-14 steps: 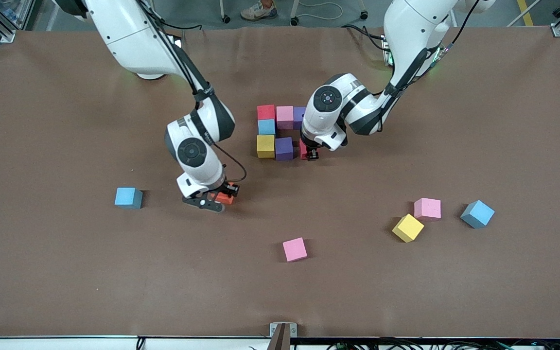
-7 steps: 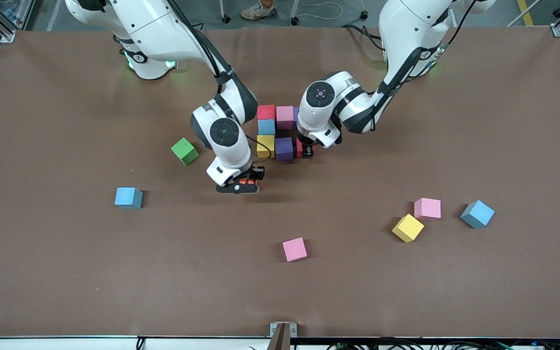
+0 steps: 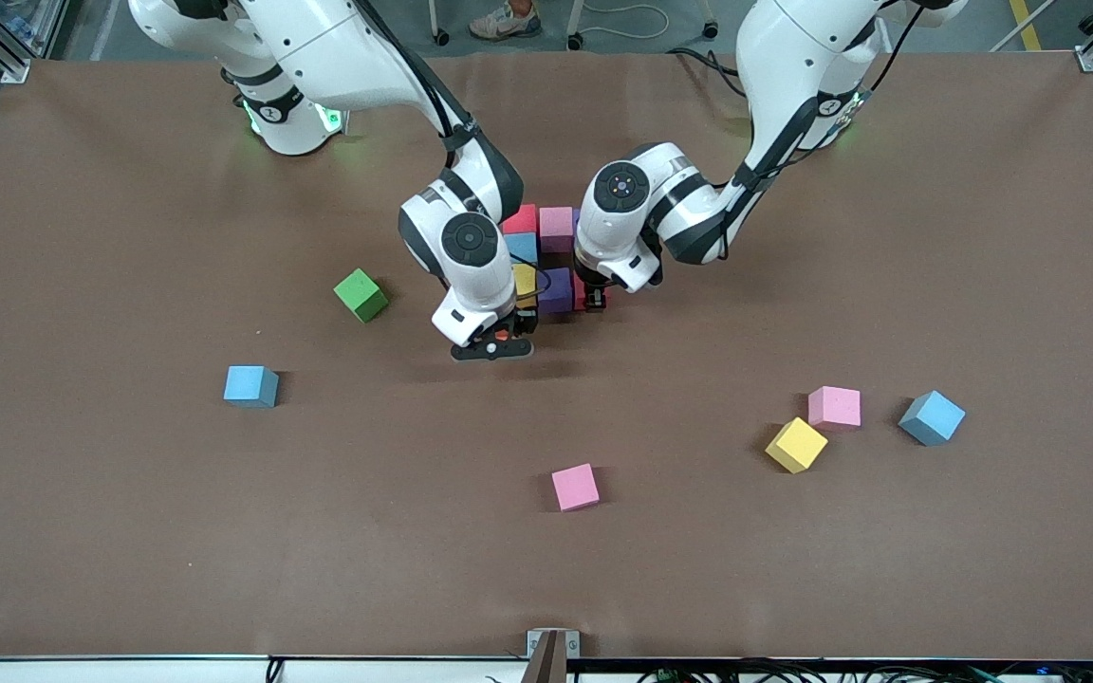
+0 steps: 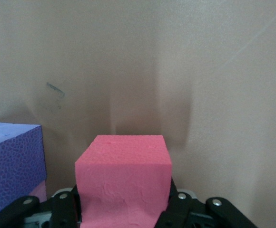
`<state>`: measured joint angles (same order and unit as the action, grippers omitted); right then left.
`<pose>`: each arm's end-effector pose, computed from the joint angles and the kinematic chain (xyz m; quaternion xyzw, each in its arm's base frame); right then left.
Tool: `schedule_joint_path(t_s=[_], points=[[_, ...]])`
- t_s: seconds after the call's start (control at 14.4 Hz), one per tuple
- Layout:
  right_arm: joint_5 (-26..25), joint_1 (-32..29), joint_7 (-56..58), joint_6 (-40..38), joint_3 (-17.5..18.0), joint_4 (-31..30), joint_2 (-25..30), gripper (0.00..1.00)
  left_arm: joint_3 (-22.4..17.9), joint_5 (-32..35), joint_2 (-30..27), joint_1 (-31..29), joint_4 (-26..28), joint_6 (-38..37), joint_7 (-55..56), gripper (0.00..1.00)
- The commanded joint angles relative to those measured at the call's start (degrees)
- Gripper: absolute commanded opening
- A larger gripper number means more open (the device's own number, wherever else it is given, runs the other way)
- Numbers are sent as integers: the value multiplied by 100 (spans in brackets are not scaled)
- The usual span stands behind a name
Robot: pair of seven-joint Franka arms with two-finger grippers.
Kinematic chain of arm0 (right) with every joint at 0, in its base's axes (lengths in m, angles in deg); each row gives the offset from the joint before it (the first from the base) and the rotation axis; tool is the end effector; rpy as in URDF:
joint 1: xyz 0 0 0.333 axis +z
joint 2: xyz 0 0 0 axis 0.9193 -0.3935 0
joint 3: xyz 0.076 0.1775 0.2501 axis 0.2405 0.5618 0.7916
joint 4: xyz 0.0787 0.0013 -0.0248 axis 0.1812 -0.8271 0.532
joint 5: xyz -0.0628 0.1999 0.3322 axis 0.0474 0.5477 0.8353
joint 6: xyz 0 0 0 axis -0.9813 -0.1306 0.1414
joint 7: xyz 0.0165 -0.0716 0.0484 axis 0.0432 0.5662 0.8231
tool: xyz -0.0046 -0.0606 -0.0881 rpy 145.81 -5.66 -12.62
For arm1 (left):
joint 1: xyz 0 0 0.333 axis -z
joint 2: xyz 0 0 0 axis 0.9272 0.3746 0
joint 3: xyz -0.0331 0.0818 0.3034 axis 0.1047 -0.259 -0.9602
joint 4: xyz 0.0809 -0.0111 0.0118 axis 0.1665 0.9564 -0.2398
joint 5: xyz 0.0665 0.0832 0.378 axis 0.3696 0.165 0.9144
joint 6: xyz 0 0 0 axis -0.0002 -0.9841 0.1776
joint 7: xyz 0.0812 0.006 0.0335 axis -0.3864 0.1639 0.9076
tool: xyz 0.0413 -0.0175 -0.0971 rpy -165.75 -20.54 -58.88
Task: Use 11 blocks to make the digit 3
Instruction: 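Carry the orange cube under yellow while the left gripper carries pink, then lower the orange cube below the yellow cube and open the right gripper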
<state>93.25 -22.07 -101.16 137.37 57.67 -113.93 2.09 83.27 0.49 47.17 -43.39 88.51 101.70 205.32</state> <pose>0.4878 0.4414 0.2054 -0.9993 -0.0368 -0.0003 0.0082 0.3972 -0.4505 0.1995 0.6900 0.7217 -0.0538 0.0093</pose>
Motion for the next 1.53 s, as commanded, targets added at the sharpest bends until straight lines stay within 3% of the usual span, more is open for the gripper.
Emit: schedule_joint_path(t_s=[0.0, 0.35, 1.46], points=[[92, 120, 60, -50, -40, 155, -134, 0, -38, 133, 122, 62, -138, 13, 33, 27], [285, 279, -80, -68, -40, 155, -134, 0, -47, 414, 175, 44, -130, -5, 24, 29], [452, 464, -248, -340, -40, 146, -134, 0, -30, 449, 219, 53, -218, 4, 41, 39]])
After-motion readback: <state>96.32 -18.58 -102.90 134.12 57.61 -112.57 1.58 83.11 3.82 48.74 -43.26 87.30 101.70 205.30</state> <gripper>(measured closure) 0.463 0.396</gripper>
